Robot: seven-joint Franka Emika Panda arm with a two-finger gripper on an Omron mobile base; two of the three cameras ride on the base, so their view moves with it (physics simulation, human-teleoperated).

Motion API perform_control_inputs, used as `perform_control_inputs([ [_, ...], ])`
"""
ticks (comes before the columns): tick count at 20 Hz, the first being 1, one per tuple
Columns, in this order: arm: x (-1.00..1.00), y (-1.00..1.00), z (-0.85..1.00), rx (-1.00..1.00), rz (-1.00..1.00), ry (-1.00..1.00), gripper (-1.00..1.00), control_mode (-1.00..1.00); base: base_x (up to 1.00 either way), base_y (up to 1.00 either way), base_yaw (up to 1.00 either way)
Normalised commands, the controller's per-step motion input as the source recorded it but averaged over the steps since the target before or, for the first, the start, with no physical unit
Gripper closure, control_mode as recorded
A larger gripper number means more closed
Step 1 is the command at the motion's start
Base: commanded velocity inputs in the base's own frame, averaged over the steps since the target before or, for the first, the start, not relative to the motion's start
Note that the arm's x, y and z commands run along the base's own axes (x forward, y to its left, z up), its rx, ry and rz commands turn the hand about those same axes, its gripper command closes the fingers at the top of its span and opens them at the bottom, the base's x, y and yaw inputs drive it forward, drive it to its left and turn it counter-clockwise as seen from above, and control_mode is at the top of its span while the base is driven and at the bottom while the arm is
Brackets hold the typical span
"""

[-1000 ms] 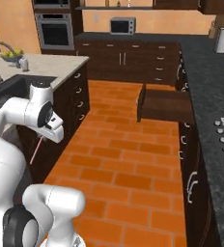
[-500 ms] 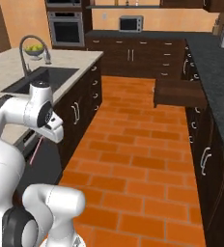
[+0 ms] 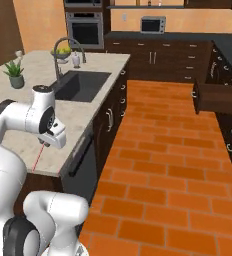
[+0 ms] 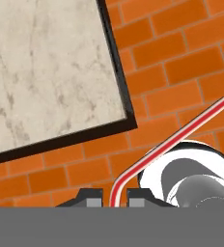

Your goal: Take a straw from the drawer in front and place it inside the glass cup on the dining counter.

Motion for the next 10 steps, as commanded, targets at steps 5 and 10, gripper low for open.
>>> perform_control_inputs([
  [5, 0.00, 0.00, 0.00, 0.00, 0.00, 0.00, 1.00, 1.00, 0.00, 1.00, 0.00],
  [10, 0.00, 0.00, 0.00, 0.00, 0.00, 0.00, 1.00, 1.00, 0.00, 1.00, 0.00],
])
